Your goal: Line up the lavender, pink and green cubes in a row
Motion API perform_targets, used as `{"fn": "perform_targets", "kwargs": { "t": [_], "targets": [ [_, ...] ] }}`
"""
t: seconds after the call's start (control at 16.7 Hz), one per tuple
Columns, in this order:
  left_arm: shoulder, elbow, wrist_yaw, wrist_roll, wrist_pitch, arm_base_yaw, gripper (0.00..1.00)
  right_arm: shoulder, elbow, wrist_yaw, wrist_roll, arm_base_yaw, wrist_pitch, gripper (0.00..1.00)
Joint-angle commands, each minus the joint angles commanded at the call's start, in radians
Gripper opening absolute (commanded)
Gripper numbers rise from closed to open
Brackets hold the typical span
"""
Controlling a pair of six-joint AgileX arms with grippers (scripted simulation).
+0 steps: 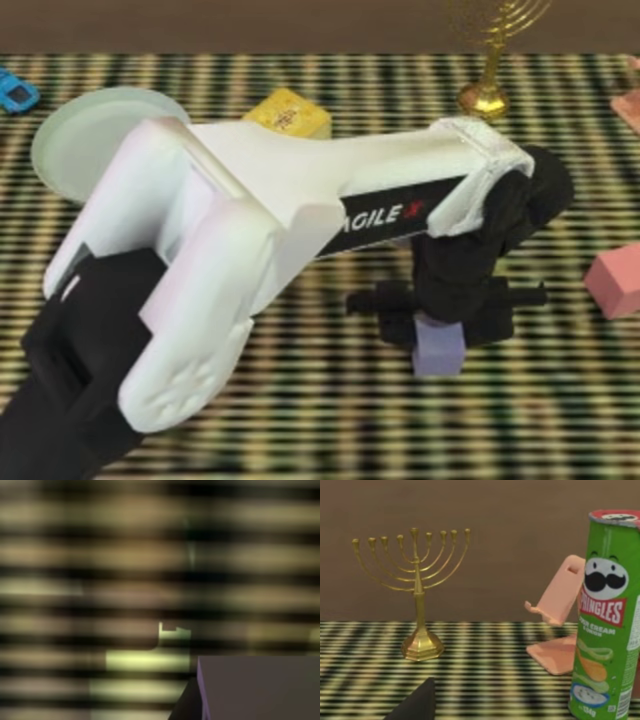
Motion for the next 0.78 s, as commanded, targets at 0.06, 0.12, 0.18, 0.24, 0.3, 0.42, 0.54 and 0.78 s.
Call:
{"fn": "perform_targets", "kwargs": {
  "t": [0.06, 0.12, 0.18, 0.24, 0.3, 0.42, 0.54, 0.78],
  "targets": [
    [0.002, -0.007, 0.000, 0.000, 0.007, -0.001, 0.00, 0.000, 0.000, 0.000, 0.000, 0.000, 0.000, 1.00],
    [0.002, -0.007, 0.000, 0.000, 0.007, -0.001, 0.00, 0.000, 0.000, 0.000, 0.000, 0.000, 0.000, 1.00],
    [0.002, -0.007, 0.000, 0.000, 0.007, -0.001, 0.00, 0.000, 0.000, 0.000, 0.000, 0.000, 0.000, 1.00],
    [0.002, -0.007, 0.000, 0.000, 0.007, -0.001, 0.00, 0.000, 0.000, 0.000, 0.000, 0.000, 0.000, 1.00],
    [0.002, -0.007, 0.000, 0.000, 0.007, -0.001, 0.08, 0.000, 0.000, 0.000, 0.000, 0.000, 0.000, 1.00],
    [0.002, -0.007, 0.000, 0.000, 0.007, -0.001, 0.23, 0.000, 0.000, 0.000, 0.000, 0.000, 0.000, 1.00],
    [0.002, -0.007, 0.000, 0.000, 0.007, -0.001, 0.38, 0.000, 0.000, 0.000, 0.000, 0.000, 0.000, 1.00],
    [0.002, -0.007, 0.000, 0.000, 0.007, -0.001, 0.68, 0.000, 0.000, 0.000, 0.000, 0.000, 0.000, 1.00]
  ]
}}
